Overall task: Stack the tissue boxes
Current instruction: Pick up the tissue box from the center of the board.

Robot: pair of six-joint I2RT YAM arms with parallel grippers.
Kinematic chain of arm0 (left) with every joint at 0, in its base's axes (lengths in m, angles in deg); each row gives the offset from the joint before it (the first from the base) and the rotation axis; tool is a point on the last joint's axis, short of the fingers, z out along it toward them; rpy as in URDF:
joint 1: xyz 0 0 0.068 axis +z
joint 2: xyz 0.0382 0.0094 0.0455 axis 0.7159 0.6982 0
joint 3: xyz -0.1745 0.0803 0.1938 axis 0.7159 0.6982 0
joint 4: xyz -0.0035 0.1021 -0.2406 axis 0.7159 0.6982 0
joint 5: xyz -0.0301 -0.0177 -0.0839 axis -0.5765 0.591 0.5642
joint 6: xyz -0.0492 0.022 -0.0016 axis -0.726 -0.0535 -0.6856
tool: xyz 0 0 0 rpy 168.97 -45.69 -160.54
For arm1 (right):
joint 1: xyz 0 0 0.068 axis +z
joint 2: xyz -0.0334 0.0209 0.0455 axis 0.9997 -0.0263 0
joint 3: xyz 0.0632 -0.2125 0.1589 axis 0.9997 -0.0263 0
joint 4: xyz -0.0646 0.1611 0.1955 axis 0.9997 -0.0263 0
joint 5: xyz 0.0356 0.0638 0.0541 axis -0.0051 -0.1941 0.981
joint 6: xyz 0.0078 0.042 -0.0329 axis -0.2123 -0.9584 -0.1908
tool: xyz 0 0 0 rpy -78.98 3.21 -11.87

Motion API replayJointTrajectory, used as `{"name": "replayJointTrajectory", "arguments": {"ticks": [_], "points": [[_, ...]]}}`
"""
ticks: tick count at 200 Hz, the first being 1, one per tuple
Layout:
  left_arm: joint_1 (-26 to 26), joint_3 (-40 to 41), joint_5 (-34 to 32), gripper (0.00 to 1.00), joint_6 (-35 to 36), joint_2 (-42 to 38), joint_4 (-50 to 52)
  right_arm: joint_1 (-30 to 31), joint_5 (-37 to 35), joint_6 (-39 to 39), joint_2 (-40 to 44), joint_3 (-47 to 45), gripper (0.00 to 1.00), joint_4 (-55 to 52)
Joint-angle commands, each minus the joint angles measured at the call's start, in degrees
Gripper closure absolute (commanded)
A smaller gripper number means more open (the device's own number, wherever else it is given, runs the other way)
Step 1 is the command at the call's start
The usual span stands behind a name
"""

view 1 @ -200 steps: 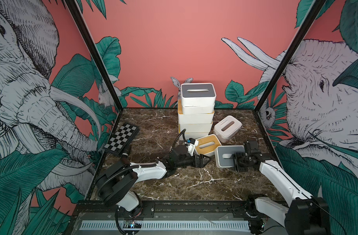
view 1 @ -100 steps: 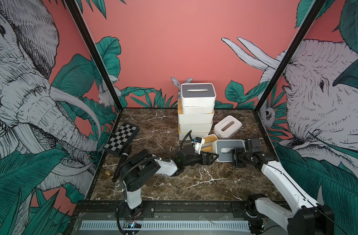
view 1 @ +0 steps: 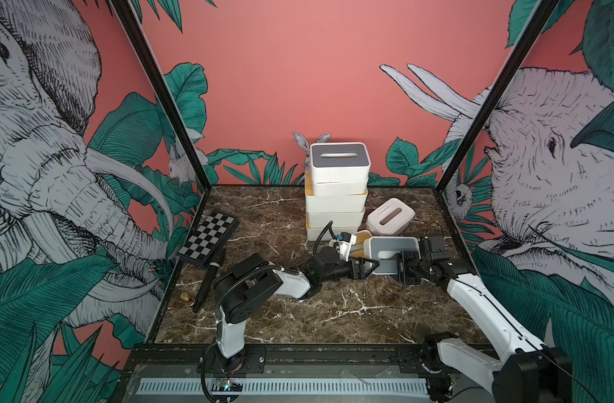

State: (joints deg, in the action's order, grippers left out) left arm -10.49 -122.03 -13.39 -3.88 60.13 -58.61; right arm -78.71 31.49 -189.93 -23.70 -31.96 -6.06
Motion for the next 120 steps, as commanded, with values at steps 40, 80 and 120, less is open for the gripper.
{"name": "replayJointTrajectory", "arguments": {"ticks": [40,80,120], "points": [[-0.4,0.43,1.14,0.28,-2.12,-0.23,-3.28,0.5,0.57,-0.7,-0.37,2.06,0.59,4.32],[-0.4,-1.37,1.81,0.34,-2.3,0.46,-1.3,0.81,0.73,-0.78,-0.46,1.88,0.59,4.55],[-0.4,-2.22,1.52,0.42,-2.68,0.26,-0.08,0.85,0.93,-0.79,-0.73,1.67,0.58,5.79]]}}
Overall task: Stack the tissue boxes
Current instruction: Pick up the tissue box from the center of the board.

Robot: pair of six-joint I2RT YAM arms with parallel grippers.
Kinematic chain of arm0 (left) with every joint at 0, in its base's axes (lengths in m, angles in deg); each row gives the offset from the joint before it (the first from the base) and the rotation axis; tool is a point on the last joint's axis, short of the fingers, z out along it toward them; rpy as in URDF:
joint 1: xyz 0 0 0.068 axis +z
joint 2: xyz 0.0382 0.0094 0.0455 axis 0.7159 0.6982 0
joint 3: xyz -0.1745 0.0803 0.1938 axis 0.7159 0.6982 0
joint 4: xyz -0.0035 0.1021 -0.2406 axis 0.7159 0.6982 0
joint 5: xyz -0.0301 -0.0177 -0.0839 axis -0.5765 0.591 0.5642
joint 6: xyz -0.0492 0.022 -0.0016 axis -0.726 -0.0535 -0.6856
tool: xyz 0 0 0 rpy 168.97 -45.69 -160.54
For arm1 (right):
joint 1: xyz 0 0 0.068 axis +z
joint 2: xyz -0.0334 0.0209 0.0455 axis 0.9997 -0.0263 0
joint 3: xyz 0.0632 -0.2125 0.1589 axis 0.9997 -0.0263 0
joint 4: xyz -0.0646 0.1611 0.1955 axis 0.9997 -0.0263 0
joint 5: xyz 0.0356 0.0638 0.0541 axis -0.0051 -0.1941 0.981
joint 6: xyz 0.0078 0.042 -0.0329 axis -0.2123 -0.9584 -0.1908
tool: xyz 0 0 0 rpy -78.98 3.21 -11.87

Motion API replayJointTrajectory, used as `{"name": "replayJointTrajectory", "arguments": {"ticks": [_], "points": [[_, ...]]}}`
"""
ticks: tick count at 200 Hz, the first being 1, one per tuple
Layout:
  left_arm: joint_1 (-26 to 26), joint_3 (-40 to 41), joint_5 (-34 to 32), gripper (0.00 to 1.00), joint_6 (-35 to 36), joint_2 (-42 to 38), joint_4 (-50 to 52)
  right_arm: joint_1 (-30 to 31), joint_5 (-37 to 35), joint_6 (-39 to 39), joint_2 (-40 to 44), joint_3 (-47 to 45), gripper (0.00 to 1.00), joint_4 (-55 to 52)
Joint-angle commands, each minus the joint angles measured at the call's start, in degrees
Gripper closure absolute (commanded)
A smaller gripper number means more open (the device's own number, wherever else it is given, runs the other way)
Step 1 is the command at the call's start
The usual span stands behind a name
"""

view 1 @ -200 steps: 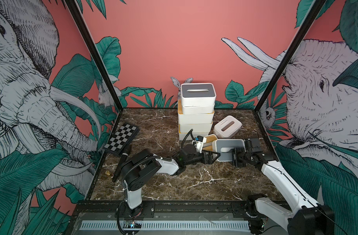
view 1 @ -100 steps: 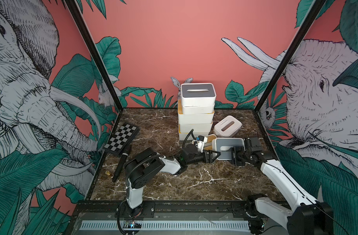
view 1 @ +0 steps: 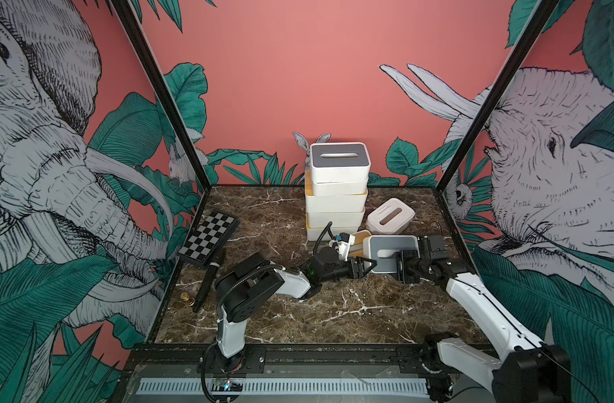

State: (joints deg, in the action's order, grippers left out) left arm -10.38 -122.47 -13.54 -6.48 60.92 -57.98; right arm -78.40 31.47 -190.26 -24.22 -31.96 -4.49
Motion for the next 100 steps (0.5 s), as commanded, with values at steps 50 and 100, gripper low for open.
{"name": "replayJointTrajectory", "arguments": {"ticks": [50,100], "points": [[-0.51,-0.62,-0.58,0.46,-1.87,-1.13,-2.37,0.6,1.95,-0.46,-0.26,0.7,0.45,6.75],[-0.51,0.11,-2.31,0.5,-1.67,-2.33,-1.64,0.57,1.63,-0.1,4.09,-0.14,0.21,6.72]]}}
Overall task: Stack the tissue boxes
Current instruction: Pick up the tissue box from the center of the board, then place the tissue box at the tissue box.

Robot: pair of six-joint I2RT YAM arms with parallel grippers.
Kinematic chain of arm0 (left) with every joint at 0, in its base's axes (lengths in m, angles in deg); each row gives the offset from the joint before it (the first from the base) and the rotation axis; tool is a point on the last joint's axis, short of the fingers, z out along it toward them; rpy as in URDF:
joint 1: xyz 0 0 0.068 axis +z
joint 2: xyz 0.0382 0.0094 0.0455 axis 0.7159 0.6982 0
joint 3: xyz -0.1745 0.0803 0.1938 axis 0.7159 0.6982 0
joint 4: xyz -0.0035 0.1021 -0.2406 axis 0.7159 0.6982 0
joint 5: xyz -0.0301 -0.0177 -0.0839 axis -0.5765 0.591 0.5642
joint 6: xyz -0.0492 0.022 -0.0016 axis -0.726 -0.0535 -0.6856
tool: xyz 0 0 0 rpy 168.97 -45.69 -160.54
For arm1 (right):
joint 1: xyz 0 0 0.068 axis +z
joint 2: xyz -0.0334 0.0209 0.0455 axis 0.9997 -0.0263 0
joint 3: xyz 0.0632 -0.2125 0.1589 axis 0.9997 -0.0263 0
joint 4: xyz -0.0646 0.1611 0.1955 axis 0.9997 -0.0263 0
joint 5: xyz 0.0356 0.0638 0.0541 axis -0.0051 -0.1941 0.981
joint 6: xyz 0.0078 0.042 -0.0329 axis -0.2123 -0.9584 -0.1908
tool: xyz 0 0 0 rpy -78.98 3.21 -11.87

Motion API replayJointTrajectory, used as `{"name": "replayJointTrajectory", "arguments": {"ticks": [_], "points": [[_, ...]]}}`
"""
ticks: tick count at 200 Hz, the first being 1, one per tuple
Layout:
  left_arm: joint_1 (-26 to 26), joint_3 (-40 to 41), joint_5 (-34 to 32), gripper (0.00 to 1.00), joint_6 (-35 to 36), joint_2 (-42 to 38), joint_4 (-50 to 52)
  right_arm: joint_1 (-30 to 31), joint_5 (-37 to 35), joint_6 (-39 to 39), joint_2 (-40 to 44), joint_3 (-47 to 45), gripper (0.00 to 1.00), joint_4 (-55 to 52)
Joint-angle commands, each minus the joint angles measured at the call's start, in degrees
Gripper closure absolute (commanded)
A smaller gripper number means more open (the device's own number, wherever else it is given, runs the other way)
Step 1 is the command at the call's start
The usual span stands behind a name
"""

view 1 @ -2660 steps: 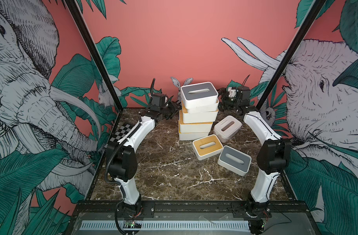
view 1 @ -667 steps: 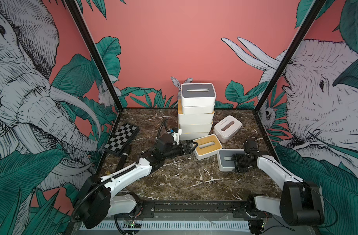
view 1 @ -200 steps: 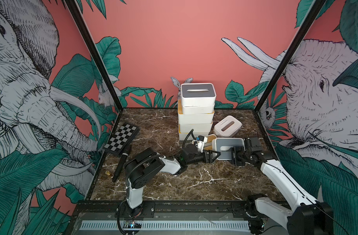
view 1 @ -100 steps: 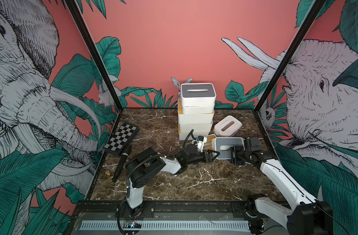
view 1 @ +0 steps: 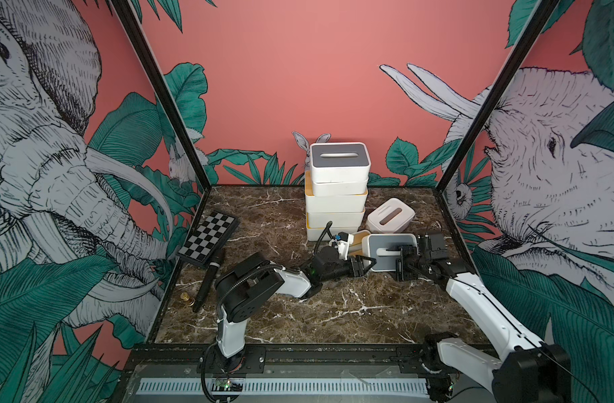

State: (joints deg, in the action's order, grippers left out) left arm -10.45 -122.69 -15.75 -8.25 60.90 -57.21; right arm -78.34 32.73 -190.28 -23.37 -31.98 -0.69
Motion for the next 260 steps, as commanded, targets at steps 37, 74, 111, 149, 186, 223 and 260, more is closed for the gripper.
{"name": "replayJointTrajectory", "arguments": {"ticks": [37,74,111,149,186,223,260], "points": [[-0.44,0.57,-1.27,0.51,3.09,-6.84,3.55,0.45,-0.01,3.79,9.53,2.76,0.01,-2.04],[-0.44,0.63,-2.09,0.51,7.11,-13.68,11.59,0.41,-9.18,20.63,12.7,19.09,0.01,-22.33],[-0.44,-2.18,-1.26,0.51,9.96,-22.38,23.82,0.47,-19.76,33.35,11.85,32.7,0.01,-30.05],[-0.62,-7.65,-2.87,0.51,13.55,-34.6,39.43,0.42,-29.1,43.09,10.9,40.31,0.01,-28.95],[-0.62,-21.11,-9.26,0.5,19.86,-41.52,56.54,0.41,-32.31,52.91,10.62,39.93,0.01,-21.39],[2.62,-39.53,-13.86,0.5,21.39,-39.53,69.6,0.48,-27.36,56.81,14.24,31.76,0.01,-6.19],[13.89,-53.31,-6.04,0.52,13.39,-33.11,71.67,0.39,-21.28,57.4,11.84,30.43,0.01,-2.8]]}}
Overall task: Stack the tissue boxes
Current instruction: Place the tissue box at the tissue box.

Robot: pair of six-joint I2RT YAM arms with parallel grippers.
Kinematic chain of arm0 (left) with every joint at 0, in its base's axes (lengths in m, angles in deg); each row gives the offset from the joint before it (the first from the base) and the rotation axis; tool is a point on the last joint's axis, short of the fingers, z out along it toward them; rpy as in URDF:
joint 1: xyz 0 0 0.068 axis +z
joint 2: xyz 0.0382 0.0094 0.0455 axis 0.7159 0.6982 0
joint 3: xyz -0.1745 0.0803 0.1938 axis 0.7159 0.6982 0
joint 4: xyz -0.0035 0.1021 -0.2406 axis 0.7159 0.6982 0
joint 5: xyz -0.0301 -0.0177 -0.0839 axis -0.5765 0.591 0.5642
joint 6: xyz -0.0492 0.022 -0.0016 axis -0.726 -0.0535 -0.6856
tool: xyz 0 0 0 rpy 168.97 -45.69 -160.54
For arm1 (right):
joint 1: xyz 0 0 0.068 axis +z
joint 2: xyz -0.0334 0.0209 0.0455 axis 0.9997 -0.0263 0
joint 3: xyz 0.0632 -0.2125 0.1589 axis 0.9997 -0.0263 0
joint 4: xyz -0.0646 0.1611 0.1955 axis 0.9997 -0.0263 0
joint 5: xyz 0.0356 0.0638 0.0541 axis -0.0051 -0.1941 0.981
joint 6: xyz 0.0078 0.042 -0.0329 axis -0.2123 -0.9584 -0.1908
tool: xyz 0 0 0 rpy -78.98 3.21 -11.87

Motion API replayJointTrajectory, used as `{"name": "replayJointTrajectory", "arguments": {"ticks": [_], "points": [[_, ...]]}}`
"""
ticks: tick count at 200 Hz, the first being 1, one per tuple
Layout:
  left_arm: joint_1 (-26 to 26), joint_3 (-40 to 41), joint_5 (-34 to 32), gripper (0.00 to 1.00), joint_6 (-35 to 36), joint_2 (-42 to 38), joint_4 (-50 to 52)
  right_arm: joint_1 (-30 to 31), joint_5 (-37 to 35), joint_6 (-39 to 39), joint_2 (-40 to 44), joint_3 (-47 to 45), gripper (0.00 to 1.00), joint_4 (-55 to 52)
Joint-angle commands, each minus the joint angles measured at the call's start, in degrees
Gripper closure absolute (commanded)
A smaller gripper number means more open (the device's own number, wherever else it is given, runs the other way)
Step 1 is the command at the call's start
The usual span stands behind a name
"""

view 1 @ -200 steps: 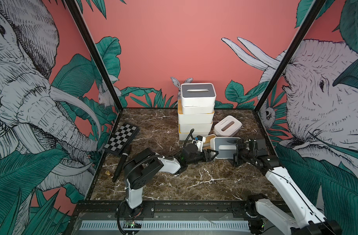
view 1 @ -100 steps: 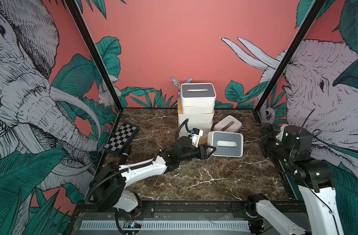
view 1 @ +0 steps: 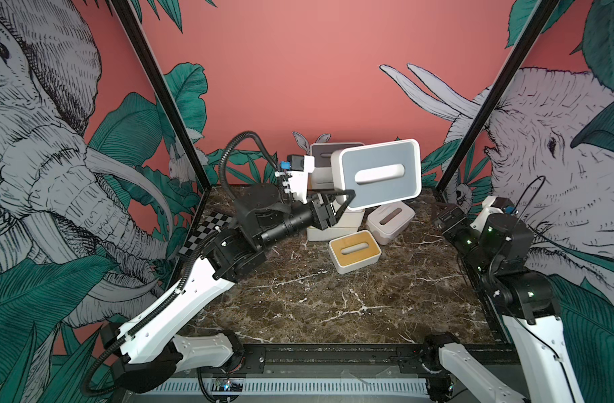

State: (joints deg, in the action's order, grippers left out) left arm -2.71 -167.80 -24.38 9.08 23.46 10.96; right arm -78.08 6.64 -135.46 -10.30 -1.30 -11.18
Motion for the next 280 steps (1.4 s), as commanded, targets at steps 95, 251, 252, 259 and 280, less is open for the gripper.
{"name": "replayJointTrajectory", "arguments": {"ticks": [95,251,252,259,280], "points": [[25.26,-29.15,27.66,0.52,-19.87,22.1,1.34,0.22,11.19,3.57,-1.98,-2.89,0.01,8.9],[29.34,-34.67,37.63,0.53,-18.56,31.34,9.5,0.16,14.21,1.97,-4.11,-5.35,0.01,10.51],[29.39,-34.68,37.68,0.53,-18.56,31.31,9.56,0.19,14.18,1.97,-4.11,-5.35,0.01,10.55],[29.59,-34.68,37.76,0.53,-18.36,31.43,9.79,0.16,14.26,1.96,-4.11,-5.43,0.01,10.57],[29.85,-34.63,38.08,0.53,-17.86,31.96,10.73,0.2,14.41,1.84,-4.1,-5.71,0.01,10.63]]}}
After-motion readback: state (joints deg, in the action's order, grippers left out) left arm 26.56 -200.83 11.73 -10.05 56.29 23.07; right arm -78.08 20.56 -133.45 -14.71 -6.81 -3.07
